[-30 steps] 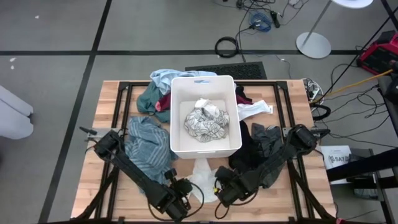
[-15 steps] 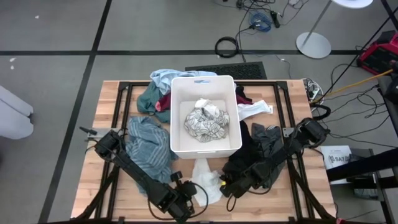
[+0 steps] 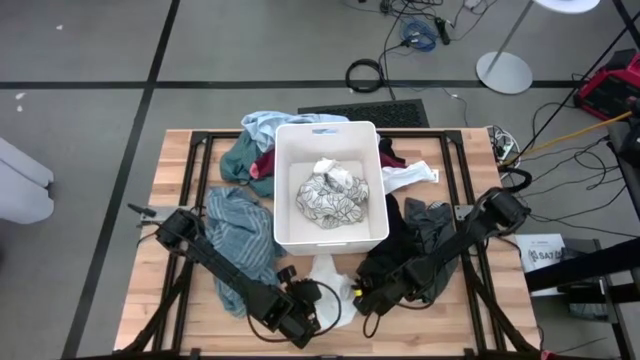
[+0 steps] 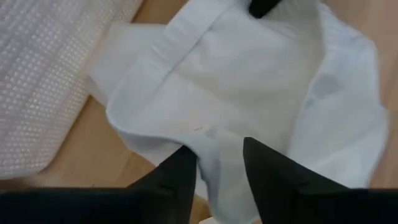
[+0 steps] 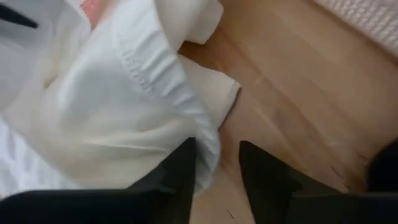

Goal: Sort clothes
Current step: Put the white short into the white laundry organizer

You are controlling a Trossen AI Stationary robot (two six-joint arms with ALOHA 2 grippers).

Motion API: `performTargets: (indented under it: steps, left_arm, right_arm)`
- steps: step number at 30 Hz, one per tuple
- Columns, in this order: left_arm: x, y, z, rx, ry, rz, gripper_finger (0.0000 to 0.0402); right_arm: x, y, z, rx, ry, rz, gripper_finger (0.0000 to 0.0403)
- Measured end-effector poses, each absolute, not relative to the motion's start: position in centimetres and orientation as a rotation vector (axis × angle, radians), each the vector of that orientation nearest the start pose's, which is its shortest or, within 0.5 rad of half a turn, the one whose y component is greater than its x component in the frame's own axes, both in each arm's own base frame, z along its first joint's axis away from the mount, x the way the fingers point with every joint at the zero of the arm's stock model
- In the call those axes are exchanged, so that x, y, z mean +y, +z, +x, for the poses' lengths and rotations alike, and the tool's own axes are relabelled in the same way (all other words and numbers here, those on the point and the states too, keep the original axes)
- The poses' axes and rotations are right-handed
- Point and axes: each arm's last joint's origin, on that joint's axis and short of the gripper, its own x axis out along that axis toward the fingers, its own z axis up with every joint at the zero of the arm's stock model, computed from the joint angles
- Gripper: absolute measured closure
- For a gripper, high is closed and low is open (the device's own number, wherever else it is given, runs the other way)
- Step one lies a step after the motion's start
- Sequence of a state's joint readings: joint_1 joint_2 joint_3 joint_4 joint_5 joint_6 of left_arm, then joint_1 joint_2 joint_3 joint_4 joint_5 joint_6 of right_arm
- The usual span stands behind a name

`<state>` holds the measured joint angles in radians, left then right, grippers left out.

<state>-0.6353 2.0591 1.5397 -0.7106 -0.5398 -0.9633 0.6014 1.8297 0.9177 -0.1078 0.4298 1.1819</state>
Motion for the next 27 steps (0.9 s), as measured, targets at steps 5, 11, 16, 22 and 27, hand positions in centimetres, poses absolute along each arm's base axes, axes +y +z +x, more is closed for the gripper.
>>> performTargets:
  steps: [5,11,16,22,27]
  left_arm:
    - [-23.8,20.8,34.0,0.857,0.352,-0.165,0.0239]
    - [-24.4,23.6,32.1,0.703,0.401,-0.08,0.0238]
    - [-25.7,24.8,30.2,0.603,0.425,-0.012,0.0238]
    - [-27.7,25.2,28.0,0.455,0.465,0.059,0.0238]
    - [-28.7,25.5,26.8,0.356,0.492,0.078,0.0238]
  right_arm:
    - [17.4,14.2,27.6,0.814,-0.371,0.587,0.0221]
    - [16.9,17.3,26.7,0.696,-0.387,0.546,0.0182]
    - [19.0,19.4,25.7,0.588,-0.246,0.456,0.018]
    - [22.5,17.8,25.6,0.504,-0.107,0.296,0.018]
    - [23.2,16.9,27.0,0.508,-0.092,0.222,0.018]
